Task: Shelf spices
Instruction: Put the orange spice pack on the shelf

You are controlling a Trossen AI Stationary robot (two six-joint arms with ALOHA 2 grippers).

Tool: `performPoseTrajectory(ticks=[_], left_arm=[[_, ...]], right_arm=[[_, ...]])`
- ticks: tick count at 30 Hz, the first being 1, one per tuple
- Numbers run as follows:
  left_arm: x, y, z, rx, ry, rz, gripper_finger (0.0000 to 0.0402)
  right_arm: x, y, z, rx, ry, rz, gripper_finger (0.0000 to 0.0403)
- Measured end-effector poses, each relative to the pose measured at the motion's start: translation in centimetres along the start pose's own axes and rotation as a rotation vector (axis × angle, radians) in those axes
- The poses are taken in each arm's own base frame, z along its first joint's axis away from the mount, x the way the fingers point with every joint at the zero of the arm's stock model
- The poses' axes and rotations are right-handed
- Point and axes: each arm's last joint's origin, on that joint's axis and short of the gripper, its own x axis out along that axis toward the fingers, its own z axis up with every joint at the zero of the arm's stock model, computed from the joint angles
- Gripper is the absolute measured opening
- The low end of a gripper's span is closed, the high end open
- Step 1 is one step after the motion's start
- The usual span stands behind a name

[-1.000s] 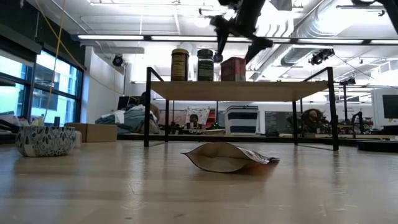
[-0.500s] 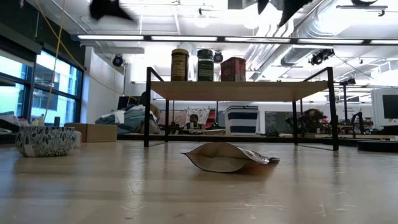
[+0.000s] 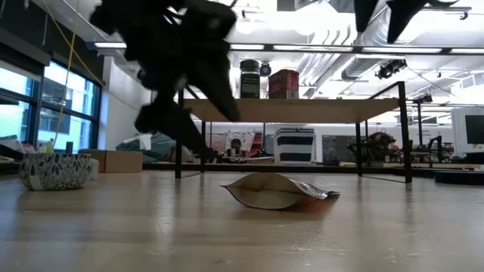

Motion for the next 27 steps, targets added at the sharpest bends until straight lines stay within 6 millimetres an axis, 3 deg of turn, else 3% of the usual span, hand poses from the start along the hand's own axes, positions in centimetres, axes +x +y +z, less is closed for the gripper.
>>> performPoseTrajectory(ticks=[5, 10, 18, 27], left_arm=[[3.3, -0.6, -0.1, -0.101, 0.043, -0.056, 0.0310], [5.8, 0.0, -0.4, -0.181, 0.076, -0.075, 0.0310], [7.1, -0.1, -0.4, -0.219, 0.074, -0.100, 0.0305], [7.8, -0.4, -0.3, -0.215, 0.048, -0.095, 0.0259]], right_arm=[[0.3, -0.1, -1.1, 0.029, 0.025, 0.000, 0.0377], [0.2, 0.2, -1.4, 0.049, 0.028, 0.018, 0.0378], [0.2, 0.2, -1.4, 0.063, 0.044, 0.028, 0.0378], [0.2, 0.3, -1.5, 0.062, 0.044, 0.027, 0.0378]])
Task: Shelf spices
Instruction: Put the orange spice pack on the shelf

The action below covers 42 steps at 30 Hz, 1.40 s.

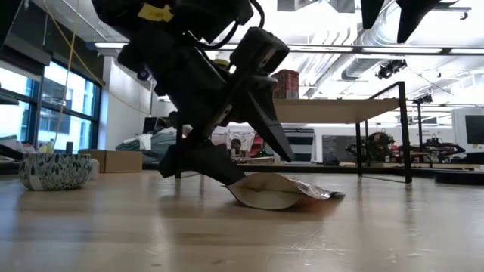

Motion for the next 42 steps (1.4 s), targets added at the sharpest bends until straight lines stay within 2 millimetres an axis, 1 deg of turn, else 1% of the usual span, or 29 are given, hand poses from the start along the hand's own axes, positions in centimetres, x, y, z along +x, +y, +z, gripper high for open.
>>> performPoseTrajectory(ticks=[4, 7, 9, 10, 13, 14, 17, 19, 20, 23, 25, 27, 30, 32, 34, 38, 42], left_arm=[[0.7, 0.0, -0.5, 0.010, -0.005, -0.022, 0.0239], [1.1, 0.1, -0.8, 0.016, -0.023, -0.012, 0.0211], [1.2, 0.2, -0.9, 0.029, -0.033, -0.006, 0.0172], [1.4, 0.2, -0.9, 0.044, -0.039, -0.009, 0.0145], [1.5, 0.0, -0.8, 0.070, -0.047, -0.032, 0.0036], [1.4, -0.1, -0.8, 0.076, -0.056, -0.034, 0.0020], [0.7, -0.4, -0.3, 0.119, -0.071, -0.051, 0.0006], [-0.3, -0.5, 0.4, 0.154, -0.081, -0.047, 0.0002], [-1.0, -0.9, 0.9, 0.176, -0.102, -0.058, 0.0002], [-4.1, -2.4, 2.4, 0.261, -0.164, -0.075, 0.0001], [-6.0, -2.5, 3.1, 0.324, -0.184, -0.038, 0.0001], [-7.7, -2.5, 3.8, 0.380, -0.209, 0.004, 0.0001], [-10.5, -2.8, 5.2, 0.427, -0.266, 0.010, 0.0001], [-11.9, -2.9, 5.9, 0.436, -0.294, 0.008, 0.0000], [-13.0, -2.9, 6.2, 0.430, -0.308, 0.001, 0.0000], [-15.8, -3.7, 6.7, 0.415, -0.368, -0.071, 0.0000], [-18.6, -4.4, 7.2, 0.384, -0.447, -0.146, 0.0000]], right_arm=[[0.0, 0.0, 0.0, 0.002, 0.000, 0.000, 0.0378], [0.0, 0.0, 0.0, 0.002, 0.000, 0.000, 0.0378], [0.0, 0.0, 0.0, 0.002, 0.000, 0.000, 0.0378], [0.0, 0.0, 0.0, 0.002, -0.002, -0.001, 0.0378], [0.0, 0.0, 0.0, 0.002, -0.017, -0.004, 0.0378], [0.0, 0.0, 0.0, 0.000, -0.021, -0.004, 0.0378], [-0.2, -0.1, -0.1, -0.023, -0.040, -0.002, 0.0378], [-0.6, -0.3, -0.4, -0.031, -0.050, 0.014, 0.0378], [-0.9, -0.5, -0.5, -0.033, -0.054, 0.028, 0.0378], [-2.0, -0.9, -1.1, -0.046, -0.068, 0.104, 0.0378], [-2.6, -0.8, -1.8, -0.066, -0.045, 0.155, 0.0378], [-2.9, -0.7, -3.0, -0.086, -0.013, 0.173, 0.0377], [-2.3, -0.2, -4.8, -0.056, -0.001, 0.167, 0.0372], [-1.6, 0.5, -5.9, -0.021, -0.010, 0.189, 0.0366], [-0.9, 1.0, -6.6, 0.013, -0.027, 0.219, 0.0359], [-0.3, 1.7, -7.0, 0.059, -0.072, 0.267, 0.0346], [-0.9, 1.4, -6.5, 0.069, -0.160, 0.265, 0.0341]])
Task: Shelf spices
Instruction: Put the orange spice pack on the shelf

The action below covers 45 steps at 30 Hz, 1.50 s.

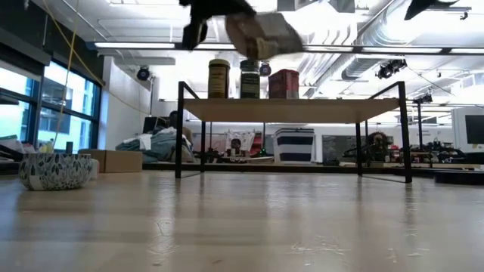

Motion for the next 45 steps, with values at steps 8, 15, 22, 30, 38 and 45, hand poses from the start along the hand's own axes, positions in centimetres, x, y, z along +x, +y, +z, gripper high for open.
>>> performPoseTrajectory(ticks=[8, 15, 22, 30, 38, 45], left_arm=[[-2.4, -0.8, 4.0, -0.122, -0.287, -0.156, 0.0000], [-4.7, -1.2, 5.5, -0.192, -0.343, -0.269, 0.0000], [-8.1, -2.2, 7.2, -0.272, -0.478, -0.413, 0.0000], [-10.0, -2.7, 8.0, -0.357, -0.522, -0.520, 0.0000], [-12.3, -3.5, 9.3, -0.398, -0.649, -0.662, 0.0000], [-13.0, -4.4, 10.5, -0.378, -0.658, -0.677, 0.0000]], right_arm=[[-1.0, -0.2, 1.7, 0.059, -0.185, 0.044, 0.0341], [-2.8, 0.0, 3.8, 0.101, -0.415, 0.184, 0.0341], [-5.2, -0.6, 6.8, 0.089, -0.594, 0.273, 0.0341], [-6.5, 2.2, 12.5, -0.073, -0.731, 0.576, 0.0341], [-6.1, 1.8, 15.5, -0.118, -0.766, 0.660, 0.0341], [-4.7, 3.3, 18.3, -0.122, -0.835, 0.851, 0.0341]])
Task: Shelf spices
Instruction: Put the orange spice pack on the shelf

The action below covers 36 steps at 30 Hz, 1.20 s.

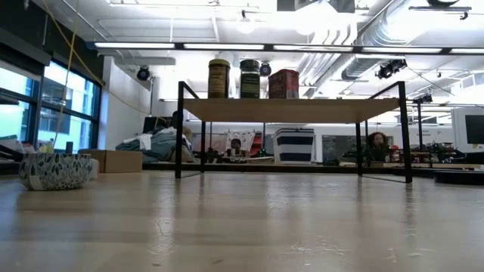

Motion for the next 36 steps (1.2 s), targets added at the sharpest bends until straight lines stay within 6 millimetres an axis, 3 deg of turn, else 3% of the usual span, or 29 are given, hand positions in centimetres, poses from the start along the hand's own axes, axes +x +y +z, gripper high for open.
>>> performPoseTrajectory(ticks=[6, 10, 26, 31, 36], left_arm=[[0.3, -1.2, 0.8, 0.030, -0.014, -0.036, 0.0000], [0.4, -0.9, 0.5, 0.037, 0.010, -0.002, 0.0000], [0.7, 0.0, 0.2, 0.050, -0.012, 0.063, 0.0000], [0.9, 0.3, 0.1, 0.051, -0.014, 0.074, 0.0000], [0.9, 0.5, 0.3, 0.058, -0.028, 0.094, 0.0000]], right_arm=[[2.0, -0.6, -0.5, 0.025, -0.054, 0.058, 0.0341], [2.7, -0.3, -0.2, 0.048, -0.127, 0.159, 0.0341], [2.8, 0.3, 0.1, 0.071, -0.159, 0.282, 0.0332], [2.7, 0.5, -0.1, 0.060, -0.149, 0.281, 0.0293], [2.7, 0.5, -0.1, 0.027, -0.156, 0.278, 0.0200]])
